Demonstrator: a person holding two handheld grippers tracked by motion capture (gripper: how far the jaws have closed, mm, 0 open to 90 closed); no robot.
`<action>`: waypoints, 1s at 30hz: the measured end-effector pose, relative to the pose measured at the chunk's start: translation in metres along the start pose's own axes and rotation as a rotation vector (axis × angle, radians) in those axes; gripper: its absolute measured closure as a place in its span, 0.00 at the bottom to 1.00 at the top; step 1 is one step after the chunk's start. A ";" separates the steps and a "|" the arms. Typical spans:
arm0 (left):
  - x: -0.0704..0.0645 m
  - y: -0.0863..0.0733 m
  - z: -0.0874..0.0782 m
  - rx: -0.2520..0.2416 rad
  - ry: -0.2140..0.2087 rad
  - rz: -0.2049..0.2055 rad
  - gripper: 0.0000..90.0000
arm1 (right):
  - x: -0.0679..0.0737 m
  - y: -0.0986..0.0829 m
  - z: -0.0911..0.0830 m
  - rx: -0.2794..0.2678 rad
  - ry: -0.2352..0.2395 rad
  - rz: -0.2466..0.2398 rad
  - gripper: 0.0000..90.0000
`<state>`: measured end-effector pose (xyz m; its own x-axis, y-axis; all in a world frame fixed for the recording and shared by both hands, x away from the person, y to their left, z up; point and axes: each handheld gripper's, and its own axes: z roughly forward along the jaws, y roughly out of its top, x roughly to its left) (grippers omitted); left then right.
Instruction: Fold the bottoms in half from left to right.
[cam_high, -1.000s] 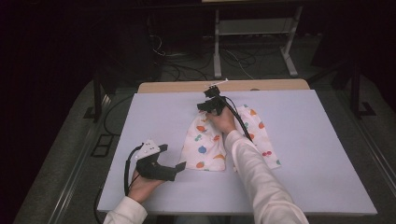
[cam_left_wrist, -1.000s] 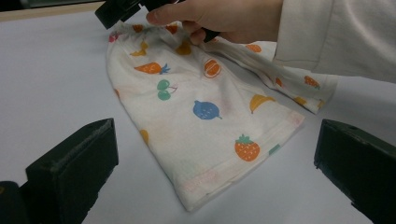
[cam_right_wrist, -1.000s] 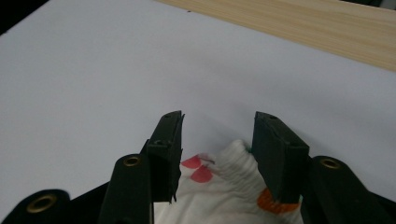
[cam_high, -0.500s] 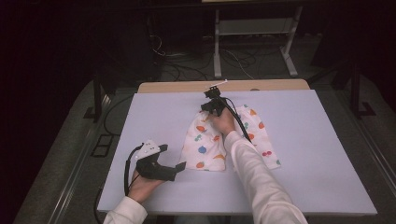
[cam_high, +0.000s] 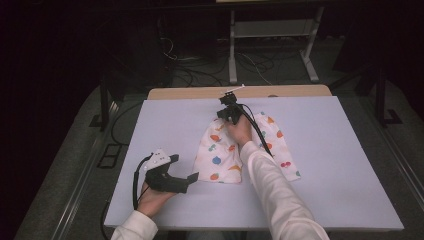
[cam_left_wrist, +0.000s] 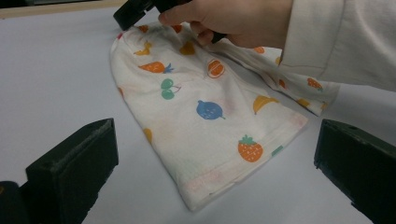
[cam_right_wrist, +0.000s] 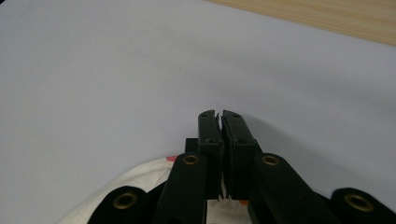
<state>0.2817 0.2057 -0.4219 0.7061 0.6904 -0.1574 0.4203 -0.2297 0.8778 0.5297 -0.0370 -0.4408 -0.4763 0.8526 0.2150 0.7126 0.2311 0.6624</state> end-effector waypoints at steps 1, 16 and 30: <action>0.001 0.000 -0.001 0.001 0.003 -0.012 0.00 | 0.000 0.000 -0.001 -0.003 0.003 0.005 0.95; 0.008 0.012 0.001 0.012 0.040 -0.019 0.00 | 0.007 -0.010 -0.016 -0.068 0.004 -0.026 0.95; 0.025 0.015 0.010 0.091 0.035 -0.083 0.00 | 0.010 -0.011 -0.023 -0.077 -0.010 -0.067 0.95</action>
<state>0.3114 0.2128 -0.4173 0.6470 0.7329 -0.2103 0.5277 -0.2313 0.8173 0.5048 -0.0419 -0.4291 -0.5158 0.8414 0.1615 0.6375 0.2509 0.7284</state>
